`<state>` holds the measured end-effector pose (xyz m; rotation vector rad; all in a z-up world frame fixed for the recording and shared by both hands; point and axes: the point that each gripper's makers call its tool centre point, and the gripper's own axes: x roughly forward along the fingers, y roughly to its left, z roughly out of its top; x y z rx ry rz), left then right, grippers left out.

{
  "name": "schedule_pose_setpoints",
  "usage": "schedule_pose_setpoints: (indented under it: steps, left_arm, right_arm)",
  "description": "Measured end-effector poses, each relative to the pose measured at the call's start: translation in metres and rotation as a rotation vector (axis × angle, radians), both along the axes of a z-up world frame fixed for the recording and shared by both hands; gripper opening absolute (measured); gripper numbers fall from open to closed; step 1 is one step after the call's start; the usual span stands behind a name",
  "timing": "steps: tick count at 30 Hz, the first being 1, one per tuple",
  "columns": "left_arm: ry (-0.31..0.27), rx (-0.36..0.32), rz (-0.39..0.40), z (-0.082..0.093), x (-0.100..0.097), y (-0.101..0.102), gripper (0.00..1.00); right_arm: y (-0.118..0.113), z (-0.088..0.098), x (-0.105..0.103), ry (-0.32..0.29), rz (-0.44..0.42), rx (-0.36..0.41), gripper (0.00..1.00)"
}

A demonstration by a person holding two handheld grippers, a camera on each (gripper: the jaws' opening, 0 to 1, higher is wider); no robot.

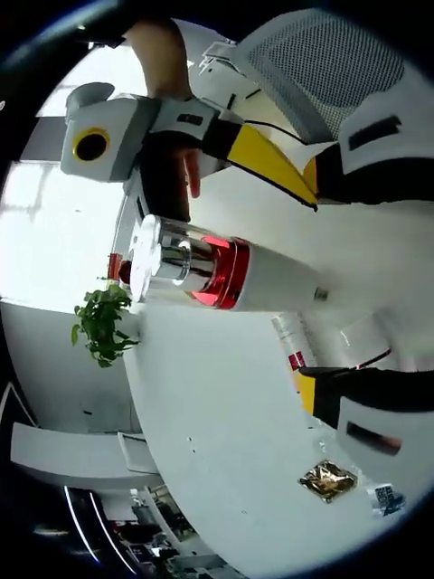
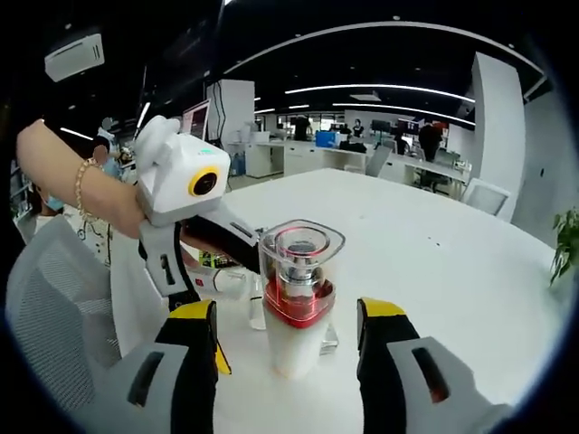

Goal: Arrange the skincare products in the storage area until every visible bottle or jar stands upright without overlapping.

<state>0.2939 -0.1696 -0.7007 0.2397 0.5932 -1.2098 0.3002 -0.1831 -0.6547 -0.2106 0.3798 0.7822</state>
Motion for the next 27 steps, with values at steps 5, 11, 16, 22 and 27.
schedule_pose_setpoints:
  steps: [5,11,16,22,27]
  left_arm:
    - [0.013,0.004,0.040,0.003,-0.002,0.011,0.74]
    - [0.028,-0.014,0.097,0.006,-0.002,0.024,0.79]
    - [0.040,-0.027,0.145,0.013,-0.011,0.031,0.82]
    - [0.057,-0.050,0.204,0.017,-0.015,0.041,0.84]
    - [0.048,-0.067,0.260,0.028,-0.018,0.051,0.91]
  right_arm:
    - [-0.001,0.003,-0.005,0.002,-0.019,0.011,0.68]
    - [-0.002,0.007,-0.011,-0.002,-0.027,0.020,0.71]
    - [-0.002,0.008,-0.015,0.000,-0.031,0.026,0.75]
    - [-0.002,0.009,-0.021,0.003,-0.033,0.035,0.79]
    - [-0.003,0.011,-0.026,0.010,-0.043,0.059,0.81]
